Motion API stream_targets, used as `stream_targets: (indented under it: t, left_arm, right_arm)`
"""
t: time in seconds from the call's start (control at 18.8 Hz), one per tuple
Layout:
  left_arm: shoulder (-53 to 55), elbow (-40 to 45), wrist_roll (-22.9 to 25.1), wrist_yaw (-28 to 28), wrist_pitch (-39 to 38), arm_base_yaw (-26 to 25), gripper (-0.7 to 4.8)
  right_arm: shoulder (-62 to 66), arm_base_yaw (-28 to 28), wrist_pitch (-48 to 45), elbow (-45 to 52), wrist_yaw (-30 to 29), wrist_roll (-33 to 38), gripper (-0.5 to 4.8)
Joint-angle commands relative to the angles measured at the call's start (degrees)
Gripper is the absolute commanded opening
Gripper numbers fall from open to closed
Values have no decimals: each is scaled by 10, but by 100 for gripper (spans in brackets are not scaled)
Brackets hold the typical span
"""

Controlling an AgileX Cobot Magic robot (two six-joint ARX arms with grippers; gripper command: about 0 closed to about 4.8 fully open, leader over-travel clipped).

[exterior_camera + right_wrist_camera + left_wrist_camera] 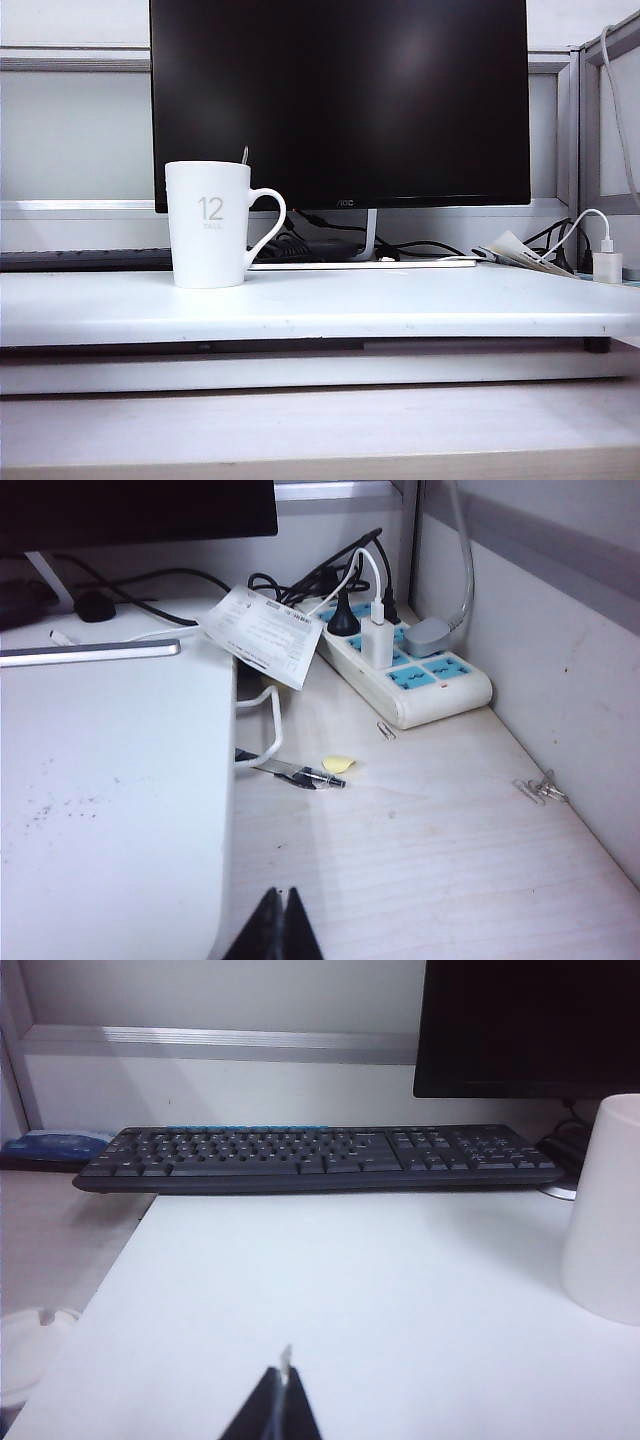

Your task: Pick up a spoon and stir the liquid in the cup.

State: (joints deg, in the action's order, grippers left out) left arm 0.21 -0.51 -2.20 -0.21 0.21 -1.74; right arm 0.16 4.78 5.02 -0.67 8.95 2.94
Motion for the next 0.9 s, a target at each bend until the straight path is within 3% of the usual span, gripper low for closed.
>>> stream_targets:
  t: [0.05, 0.27, 0.37, 0.42, 0.53, 0.64, 0.8, 0.9]
  left_arm:
    - [0, 0, 2, 2, 7, 0, -5]
    - [0, -3, -6, 2, 9, 0, -1]
    - [0, -17, -47, 3, 25, 0, 286]
    - [0, -36, -77, 5, 26, 0, 479]
    - [0, -77, -104, 42, 22, 0, 479]
    - [1, -137, -105, 124, 15, 0, 479]
    - [40, -240, -104, 167, -11, 0, 479]
    - [99, -311, -104, 201, -18, 0, 479]
  right_arm:
    - [0, 0, -7, 4, 2, -2, -1]
    - [0, 0, -9, -5, -6, -2, 1]
    - [0, 0, 2, -48, -60, 1, 190]
    - [0, 0, 17, -87, -89, 1, 290]
    - [0, 0, 37, -163, -114, 0, 348]
    - [7, 0, 38, -247, -137, -11, 348]
    - [83, 0, 48, -376, -148, -31, 351]
    - [183, 0, 37, -462, -185, -45, 385]
